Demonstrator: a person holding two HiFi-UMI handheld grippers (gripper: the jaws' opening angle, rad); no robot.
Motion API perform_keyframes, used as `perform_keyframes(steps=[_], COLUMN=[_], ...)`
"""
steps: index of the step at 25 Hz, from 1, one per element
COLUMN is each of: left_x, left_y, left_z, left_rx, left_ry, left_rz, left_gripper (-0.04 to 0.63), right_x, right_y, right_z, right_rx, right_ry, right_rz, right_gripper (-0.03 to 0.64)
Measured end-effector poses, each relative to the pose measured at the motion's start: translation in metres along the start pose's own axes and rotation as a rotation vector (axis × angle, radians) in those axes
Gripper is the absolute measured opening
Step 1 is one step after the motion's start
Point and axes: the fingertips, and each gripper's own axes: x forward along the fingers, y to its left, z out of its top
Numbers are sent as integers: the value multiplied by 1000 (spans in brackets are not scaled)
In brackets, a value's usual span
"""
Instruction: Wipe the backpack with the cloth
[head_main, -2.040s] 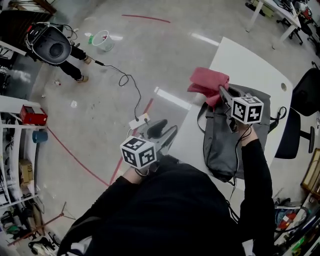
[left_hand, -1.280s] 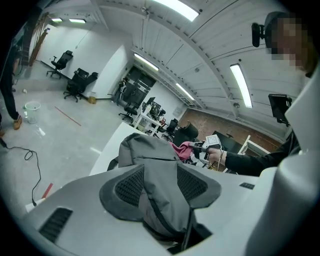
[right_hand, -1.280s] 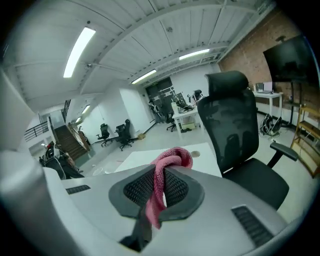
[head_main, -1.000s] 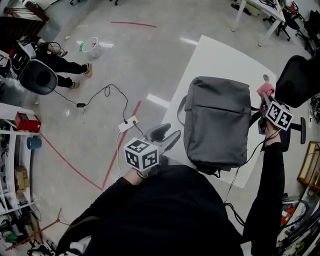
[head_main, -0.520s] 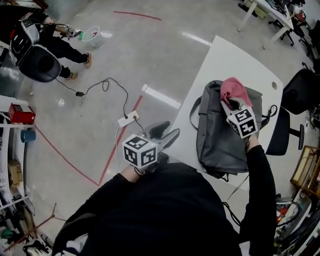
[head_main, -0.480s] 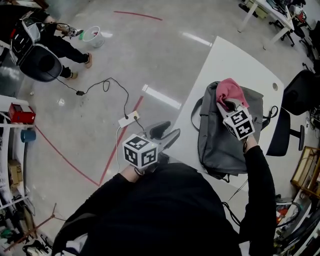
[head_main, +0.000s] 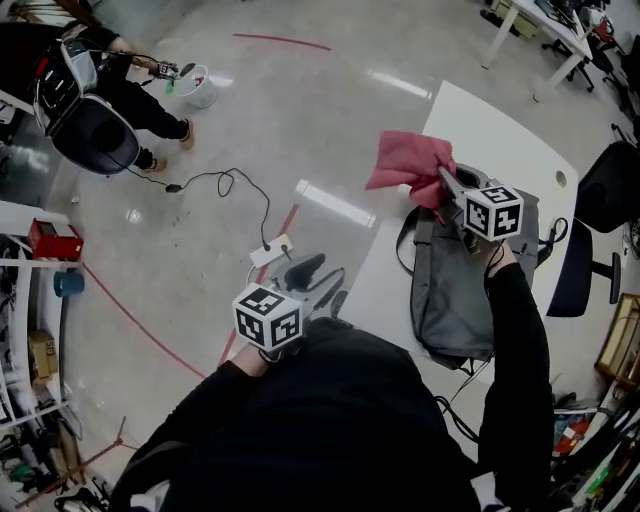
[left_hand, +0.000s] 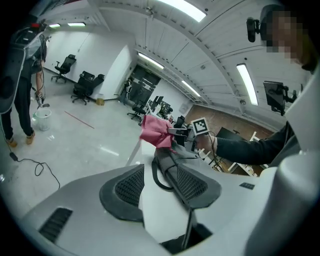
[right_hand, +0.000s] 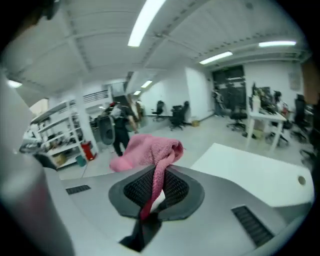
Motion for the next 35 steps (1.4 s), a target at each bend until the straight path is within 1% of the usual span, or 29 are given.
perform_keyframes(steps=[2, 3, 4, 7, 9, 12, 14, 16, 18, 19, 21, 23, 24, 27, 29, 31, 33, 35], left_x=[-3, -5, -7, -3, 9, 24, 32, 43, 53, 57, 64, 70, 72, 73, 73, 65, 49, 35], left_y=[-7, -10, -12, -29, -48, -81, -103, -124, -143, -153, -172, -194, -205, -234, -243, -244, -242, -233], left_z=[-12, -19, -24, -34, -44, -57, -61, -60, -58, -57, -60, -66, -69, -86, -104, -117, -116, -103], left_rx=[0, 0, 0, -6, -3, 16, 26, 30, 33, 34, 33, 34, 37, 49, 58, 61, 52, 39], left_ry=[-3, -7, -13, -25, -24, -12, -7, -7, -10, -12, -15, -12, -8, 19, 51, 81, 89, 74], left_rz=[1, 2, 4, 1, -13, -44, -62, -77, -92, -99, -109, -116, -119, -113, -89, -55, -28, -14], left_gripper=[221, 221, 221, 221, 221, 221, 221, 221, 221, 221, 221, 221, 221, 221, 221, 221, 221, 221], right_x=[-20, -36, -53, -111, -152, -213, -254, -294, -323, -333, -342, -342, -339, -318, -299, -284, -275, -263], right_y=[-56, -76, -91, -130, -154, -175, -183, -189, -185, -178, -154, -120, -100, -38, 2, 40, 75, 104], right_z=[-30, -44, -55, -78, -91, -104, -102, -89, -69, -62, -54, -59, -67, -116, -155, -183, -187, -178], right_rx=[170, 244, 312, 491, 552, 546, 519, 444, 315, 242, 104, -2, -37, -85, -106, -161, -217, -200], right_ry=[64, 72, 61, -37, -97, -161, -198, -224, -227, -218, -180, -120, -83, 39, 117, 189, 235, 255], right_rz=[-173, -238, -286, -365, -413, -473, -515, -558, -573, -564, -511, -426, -375, -209, -108, -43, -9, 38], right_gripper=[37, 35, 37, 37, 36, 35, 36, 37, 37, 36, 37, 36, 37, 37, 37, 37, 37, 36])
